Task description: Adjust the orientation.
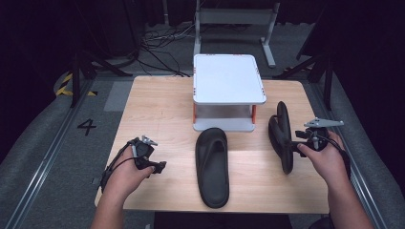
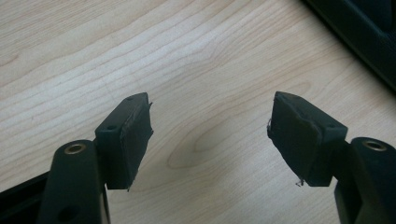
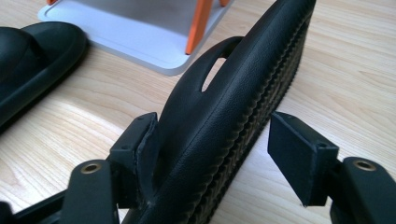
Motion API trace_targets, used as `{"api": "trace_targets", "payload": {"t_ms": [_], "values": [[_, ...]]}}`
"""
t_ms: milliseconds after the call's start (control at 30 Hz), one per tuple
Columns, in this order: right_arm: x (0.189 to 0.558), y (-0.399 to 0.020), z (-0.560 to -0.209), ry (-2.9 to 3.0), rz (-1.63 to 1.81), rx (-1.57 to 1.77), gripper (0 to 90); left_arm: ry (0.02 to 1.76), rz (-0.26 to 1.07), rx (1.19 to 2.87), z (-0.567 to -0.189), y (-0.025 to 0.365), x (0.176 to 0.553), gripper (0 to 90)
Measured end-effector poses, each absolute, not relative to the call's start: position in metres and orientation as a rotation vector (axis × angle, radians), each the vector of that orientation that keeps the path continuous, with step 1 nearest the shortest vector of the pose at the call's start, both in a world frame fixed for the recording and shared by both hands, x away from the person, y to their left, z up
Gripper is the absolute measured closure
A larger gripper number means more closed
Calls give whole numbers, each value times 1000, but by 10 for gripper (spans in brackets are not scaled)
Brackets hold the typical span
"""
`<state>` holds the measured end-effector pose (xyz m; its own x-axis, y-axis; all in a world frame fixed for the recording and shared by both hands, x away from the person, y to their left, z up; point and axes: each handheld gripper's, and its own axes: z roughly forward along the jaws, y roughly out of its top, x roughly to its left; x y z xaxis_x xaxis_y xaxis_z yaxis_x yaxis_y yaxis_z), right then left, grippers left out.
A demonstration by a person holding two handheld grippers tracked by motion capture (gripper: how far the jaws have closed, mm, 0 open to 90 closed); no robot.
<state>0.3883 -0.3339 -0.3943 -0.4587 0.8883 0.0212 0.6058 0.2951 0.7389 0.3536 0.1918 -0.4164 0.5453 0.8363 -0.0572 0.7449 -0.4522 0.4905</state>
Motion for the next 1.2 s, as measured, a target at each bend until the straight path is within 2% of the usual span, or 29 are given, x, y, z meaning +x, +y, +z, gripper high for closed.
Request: {"api": "trace_targets", "payload": {"t_ms": [400,633,933,1133,1200], "values": [[370,-377,-397,2028,977,1468,368,1161,242,2373,-414,159,374,302],[366,-406,-416,1998,898,1584,384,1125,233,2384,-413,149,380,301],[372,-413,-426,1988,854,1621,384,1137,219,2381,-416,149,380,296],[384,-412,-433,1979,785,1651,432,1185,218,2384,-420,156,372,294],[393,-409,-436,1977,738,1658,498,1198,216,2375,-422,159,369,294]]}}
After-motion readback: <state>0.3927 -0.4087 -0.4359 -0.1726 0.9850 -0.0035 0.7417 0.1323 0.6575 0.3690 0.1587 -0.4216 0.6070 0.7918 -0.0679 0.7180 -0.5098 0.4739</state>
